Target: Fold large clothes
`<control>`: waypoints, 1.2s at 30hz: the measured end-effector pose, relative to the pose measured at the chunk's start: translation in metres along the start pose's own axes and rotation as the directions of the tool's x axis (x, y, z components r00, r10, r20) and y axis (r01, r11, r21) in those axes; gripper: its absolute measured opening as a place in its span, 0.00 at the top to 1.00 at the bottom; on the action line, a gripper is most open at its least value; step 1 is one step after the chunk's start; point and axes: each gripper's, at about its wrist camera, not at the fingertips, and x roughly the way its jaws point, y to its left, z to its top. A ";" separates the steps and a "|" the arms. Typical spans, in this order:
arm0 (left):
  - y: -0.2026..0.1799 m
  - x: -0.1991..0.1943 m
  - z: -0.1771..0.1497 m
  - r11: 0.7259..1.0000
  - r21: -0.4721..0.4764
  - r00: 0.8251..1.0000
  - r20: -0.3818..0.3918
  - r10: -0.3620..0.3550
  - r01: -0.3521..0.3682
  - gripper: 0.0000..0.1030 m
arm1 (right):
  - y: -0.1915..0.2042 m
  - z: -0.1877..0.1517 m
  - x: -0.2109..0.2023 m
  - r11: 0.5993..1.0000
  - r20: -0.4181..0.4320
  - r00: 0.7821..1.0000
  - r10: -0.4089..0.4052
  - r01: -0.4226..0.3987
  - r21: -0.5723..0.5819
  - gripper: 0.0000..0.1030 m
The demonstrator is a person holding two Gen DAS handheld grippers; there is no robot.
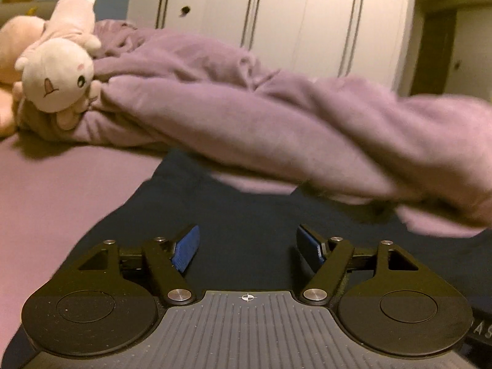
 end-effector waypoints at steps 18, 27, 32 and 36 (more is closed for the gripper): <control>0.040 0.038 -0.011 0.975 -0.147 0.986 -0.004 -0.169 0.167 0.33 | -0.169 0.040 -0.050 0.956 0.211 0.933 -0.291 0.273 0.112 0.97; 0.078 -0.009 -0.013 0.989 -0.071 0.992 -0.014 -0.128 0.127 0.42 | -0.162 0.027 -0.088 0.903 0.278 0.866 -0.415 0.356 0.241 0.91; 0.113 -0.066 -0.024 0.997 -0.047 0.994 -0.087 -0.068 0.064 0.16 | -0.170 -0.024 -0.172 0.900 0.226 0.895 -0.383 0.307 0.308 0.52; 0.146 -0.120 -0.053 0.982 -0.139 0.980 -0.137 -0.146 0.127 0.15 | -0.185 -0.083 -0.248 0.873 0.188 0.948 -0.256 0.143 0.466 0.46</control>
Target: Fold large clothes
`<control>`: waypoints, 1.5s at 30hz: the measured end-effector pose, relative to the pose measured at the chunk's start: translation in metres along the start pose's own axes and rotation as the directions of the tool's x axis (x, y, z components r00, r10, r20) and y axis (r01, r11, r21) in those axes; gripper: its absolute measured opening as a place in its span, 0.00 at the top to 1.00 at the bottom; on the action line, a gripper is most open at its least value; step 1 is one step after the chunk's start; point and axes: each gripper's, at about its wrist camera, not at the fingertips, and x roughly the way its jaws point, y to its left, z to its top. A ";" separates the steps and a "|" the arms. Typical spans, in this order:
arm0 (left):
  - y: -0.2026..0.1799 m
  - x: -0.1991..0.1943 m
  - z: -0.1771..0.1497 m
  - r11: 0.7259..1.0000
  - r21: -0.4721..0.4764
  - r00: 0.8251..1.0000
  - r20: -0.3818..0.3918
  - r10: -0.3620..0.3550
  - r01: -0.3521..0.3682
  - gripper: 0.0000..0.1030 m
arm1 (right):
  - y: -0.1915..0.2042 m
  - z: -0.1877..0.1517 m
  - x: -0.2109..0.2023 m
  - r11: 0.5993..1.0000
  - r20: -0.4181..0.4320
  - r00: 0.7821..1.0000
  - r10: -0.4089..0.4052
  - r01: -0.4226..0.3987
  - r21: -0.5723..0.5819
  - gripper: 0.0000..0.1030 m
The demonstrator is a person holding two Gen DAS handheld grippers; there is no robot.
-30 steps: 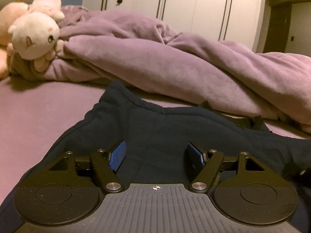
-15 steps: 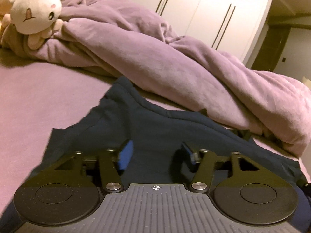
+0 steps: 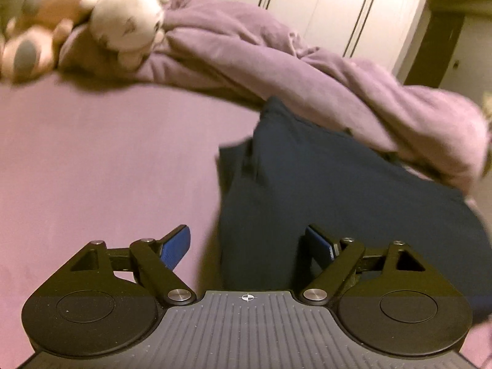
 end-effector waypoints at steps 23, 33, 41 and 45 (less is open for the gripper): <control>0.034 0.057 -0.026 0.762 -0.631 0.967 -0.073 -0.243 0.144 0.38 | -0.028 -0.036 0.056 0.852 -0.052 0.985 0.163 -0.114 0.510 0.71; 0.017 -0.028 -0.004 0.793 -0.536 0.940 0.002 -0.342 0.289 0.64 | 0.030 -0.016 -0.014 0.982 -0.026 0.997 0.072 -0.067 0.178 0.82; 0.032 -0.157 -0.082 0.853 -0.440 0.917 -0.141 -0.374 0.280 0.64 | -0.011 -0.052 -0.140 0.999 -0.175 0.985 -0.002 0.010 0.045 0.82; 0.045 -0.196 -0.135 0.873 -0.449 0.927 -0.213 -0.310 0.189 0.59 | -0.036 -0.082 -0.197 0.998 -0.266 0.963 -0.032 0.045 0.040 0.79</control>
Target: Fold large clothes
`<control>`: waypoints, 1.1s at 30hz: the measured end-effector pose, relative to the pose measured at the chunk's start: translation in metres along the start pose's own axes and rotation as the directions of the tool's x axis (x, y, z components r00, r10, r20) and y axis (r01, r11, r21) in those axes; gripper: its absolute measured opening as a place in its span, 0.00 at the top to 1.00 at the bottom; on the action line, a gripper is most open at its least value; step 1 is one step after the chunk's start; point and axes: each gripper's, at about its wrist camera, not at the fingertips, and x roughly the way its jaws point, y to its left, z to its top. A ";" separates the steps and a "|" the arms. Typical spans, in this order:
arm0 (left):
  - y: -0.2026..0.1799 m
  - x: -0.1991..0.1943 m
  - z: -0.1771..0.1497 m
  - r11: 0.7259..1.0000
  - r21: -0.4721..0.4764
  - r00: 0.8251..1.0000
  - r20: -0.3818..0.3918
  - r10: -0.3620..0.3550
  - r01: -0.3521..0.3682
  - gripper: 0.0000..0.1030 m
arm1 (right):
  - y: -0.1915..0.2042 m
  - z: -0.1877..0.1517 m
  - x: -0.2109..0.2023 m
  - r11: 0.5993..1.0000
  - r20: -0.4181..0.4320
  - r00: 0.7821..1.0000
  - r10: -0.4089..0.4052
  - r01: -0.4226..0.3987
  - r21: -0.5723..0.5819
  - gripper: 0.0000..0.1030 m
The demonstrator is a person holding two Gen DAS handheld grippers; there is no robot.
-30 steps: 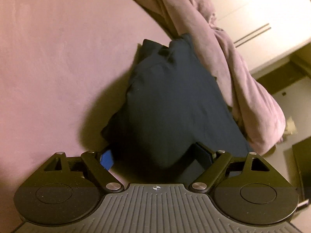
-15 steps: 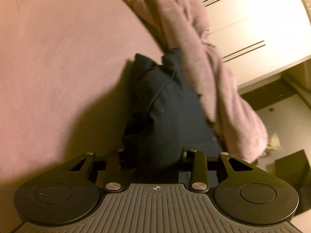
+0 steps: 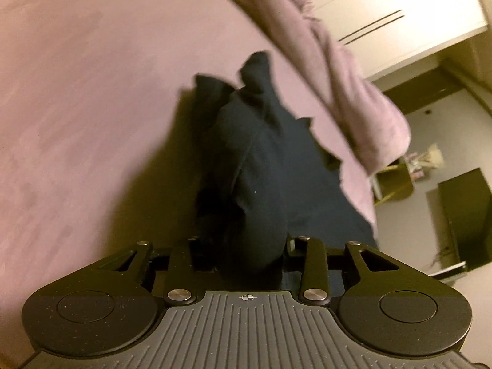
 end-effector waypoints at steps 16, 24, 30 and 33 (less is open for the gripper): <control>-0.103 0.001 -0.008 0.889 0.380 0.955 0.245 0.169 -0.255 0.41 | 0.113 -0.012 0.004 0.809 0.188 0.982 -0.024 0.130 -0.573 0.65; -0.130 0.143 0.011 0.750 0.541 0.922 0.286 0.263 -0.381 0.38 | 0.159 -0.007 0.147 0.649 0.184 0.972 -0.144 0.233 -0.725 0.67; -0.118 0.198 0.038 0.695 0.568 0.894 0.345 0.285 -0.441 0.34 | 0.153 0.019 0.203 0.627 0.240 0.953 -0.186 0.303 -0.718 0.67; -0.117 0.212 0.046 0.693 0.577 0.898 0.348 0.271 -0.433 0.27 | 0.155 0.031 0.218 0.638 0.239 0.954 -0.181 0.299 -0.709 0.67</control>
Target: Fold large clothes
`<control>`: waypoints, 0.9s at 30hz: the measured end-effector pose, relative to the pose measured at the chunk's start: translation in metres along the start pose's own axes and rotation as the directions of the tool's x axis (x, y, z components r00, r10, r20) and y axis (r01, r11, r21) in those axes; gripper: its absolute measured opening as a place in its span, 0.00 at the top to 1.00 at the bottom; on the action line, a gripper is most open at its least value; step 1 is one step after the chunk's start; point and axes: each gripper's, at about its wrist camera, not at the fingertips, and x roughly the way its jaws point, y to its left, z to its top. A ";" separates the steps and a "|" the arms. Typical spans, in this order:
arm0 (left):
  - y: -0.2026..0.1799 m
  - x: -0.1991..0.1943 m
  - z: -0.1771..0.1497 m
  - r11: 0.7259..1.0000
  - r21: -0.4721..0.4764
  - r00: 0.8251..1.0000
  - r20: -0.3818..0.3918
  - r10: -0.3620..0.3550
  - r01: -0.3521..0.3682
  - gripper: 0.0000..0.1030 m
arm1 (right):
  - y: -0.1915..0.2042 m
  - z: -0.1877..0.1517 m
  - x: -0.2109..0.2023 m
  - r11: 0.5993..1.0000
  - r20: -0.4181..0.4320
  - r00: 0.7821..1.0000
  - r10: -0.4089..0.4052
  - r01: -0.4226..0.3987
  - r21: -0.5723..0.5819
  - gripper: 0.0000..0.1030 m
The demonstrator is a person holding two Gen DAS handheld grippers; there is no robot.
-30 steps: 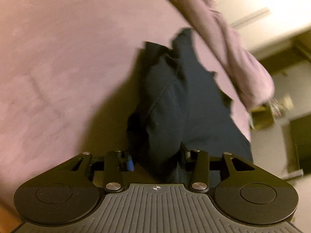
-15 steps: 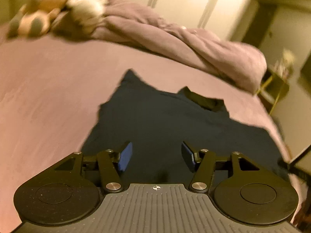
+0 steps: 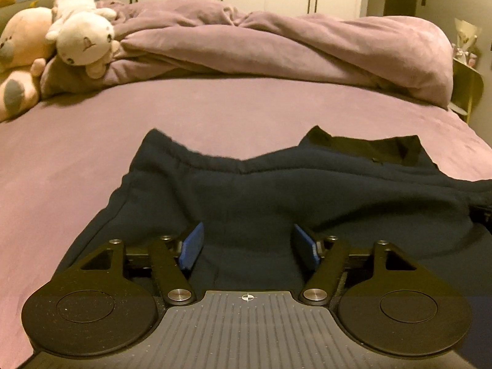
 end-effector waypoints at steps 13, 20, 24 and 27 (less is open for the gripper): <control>0.003 -0.033 -0.011 0.999 0.037 1.000 0.010 0.024 -0.024 0.21 | 0.002 -0.007 -0.049 0.999 0.014 1.000 0.023 -0.024 0.038 0.47; 0.012 -0.082 -0.033 0.998 0.018 0.998 -0.002 0.066 -0.066 0.20 | -0.029 -0.064 -0.129 0.993 0.026 0.998 -0.055 0.052 0.102 0.47; 0.019 -0.107 -0.039 0.996 -0.031 0.996 -0.015 0.083 -0.083 0.16 | -0.034 -0.069 -0.157 0.993 0.006 0.997 -0.078 0.077 0.089 0.48; 0.026 -0.124 -0.043 0.995 -0.069 0.997 -0.027 0.075 -0.077 0.16 | -0.032 -0.070 -0.174 0.990 -0.001 0.999 -0.043 0.043 0.132 0.49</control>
